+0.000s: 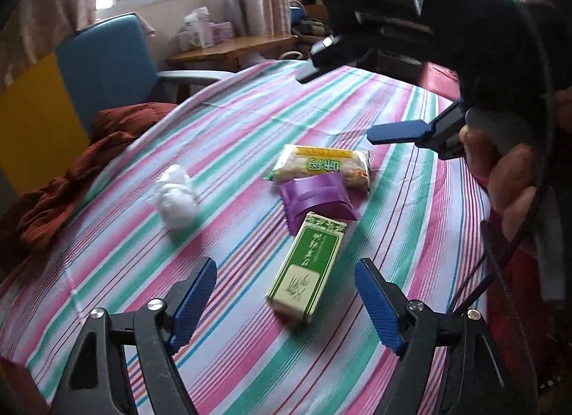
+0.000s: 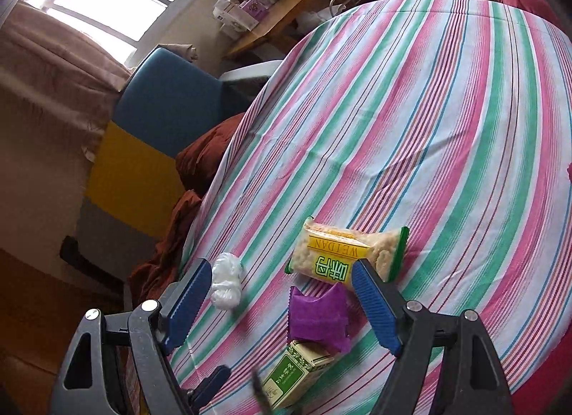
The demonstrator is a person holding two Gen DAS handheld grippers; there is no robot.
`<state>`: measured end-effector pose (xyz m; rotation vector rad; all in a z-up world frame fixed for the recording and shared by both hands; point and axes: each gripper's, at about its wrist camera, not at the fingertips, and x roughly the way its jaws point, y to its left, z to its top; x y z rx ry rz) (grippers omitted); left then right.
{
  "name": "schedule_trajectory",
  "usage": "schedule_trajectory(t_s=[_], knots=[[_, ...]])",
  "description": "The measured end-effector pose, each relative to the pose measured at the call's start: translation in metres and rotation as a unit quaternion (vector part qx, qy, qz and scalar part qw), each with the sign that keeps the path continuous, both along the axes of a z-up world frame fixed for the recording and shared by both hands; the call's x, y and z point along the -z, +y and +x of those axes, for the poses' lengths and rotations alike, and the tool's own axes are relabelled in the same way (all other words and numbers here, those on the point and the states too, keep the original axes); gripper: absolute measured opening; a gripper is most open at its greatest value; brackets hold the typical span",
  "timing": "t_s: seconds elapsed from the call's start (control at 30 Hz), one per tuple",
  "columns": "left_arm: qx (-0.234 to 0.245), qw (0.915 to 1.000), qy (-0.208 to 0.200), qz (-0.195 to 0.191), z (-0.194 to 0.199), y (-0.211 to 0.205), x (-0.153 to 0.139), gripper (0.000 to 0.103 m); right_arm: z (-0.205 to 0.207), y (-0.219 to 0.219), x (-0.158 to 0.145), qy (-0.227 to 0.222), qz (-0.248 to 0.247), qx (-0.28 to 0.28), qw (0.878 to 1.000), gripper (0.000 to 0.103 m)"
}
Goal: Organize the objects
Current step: 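Move both grippers back toward the green box and purple packet, then grasp the green box with the left gripper while the right gripper grasps the purple packet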
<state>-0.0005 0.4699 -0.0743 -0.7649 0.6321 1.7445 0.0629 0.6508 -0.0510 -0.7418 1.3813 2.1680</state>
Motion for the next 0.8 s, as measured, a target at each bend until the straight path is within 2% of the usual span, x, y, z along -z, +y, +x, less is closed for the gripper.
schedule_trajectory(t_s=[0.17,0.2,0.27,0.33,0.37,0.53,0.67,0.8], knots=[[0.014,0.9998,0.000,-0.013,-0.001,0.017,0.010,0.076,0.001,0.002,0.001,-0.007,0.002,0.004,1.000,0.082],[0.017,0.9997,-0.001,-0.017,-0.001,0.020,0.013,0.073,0.001,0.002,0.001,-0.009,0.001,0.005,1.000,0.082],[0.022,0.9995,-0.005,-0.023,0.000,0.025,0.018,0.062,0.002,0.003,0.002,-0.014,0.000,0.008,1.000,0.082],[0.015,0.9992,-0.017,-0.032,-0.002,0.026,0.024,0.034,0.003,0.005,0.004,-0.016,-0.003,0.012,1.000,0.082],[0.006,0.9992,-0.023,-0.032,-0.004,0.023,0.026,0.031,0.003,0.005,0.005,-0.017,-0.004,0.014,1.000,0.082],[-0.058,0.9966,-0.057,-0.014,-0.018,-0.008,0.028,0.031,-0.001,0.005,0.007,-0.025,-0.006,0.002,1.000,0.082],[-0.110,0.9920,-0.062,-0.005,-0.026,-0.042,0.030,0.031,-0.021,-0.006,0.008,-0.047,0.002,-0.049,0.998,0.082],[-0.162,0.9842,-0.071,0.007,-0.034,-0.077,0.032,0.031,-0.039,-0.018,0.007,-0.086,0.034,-0.093,0.991,0.082]])
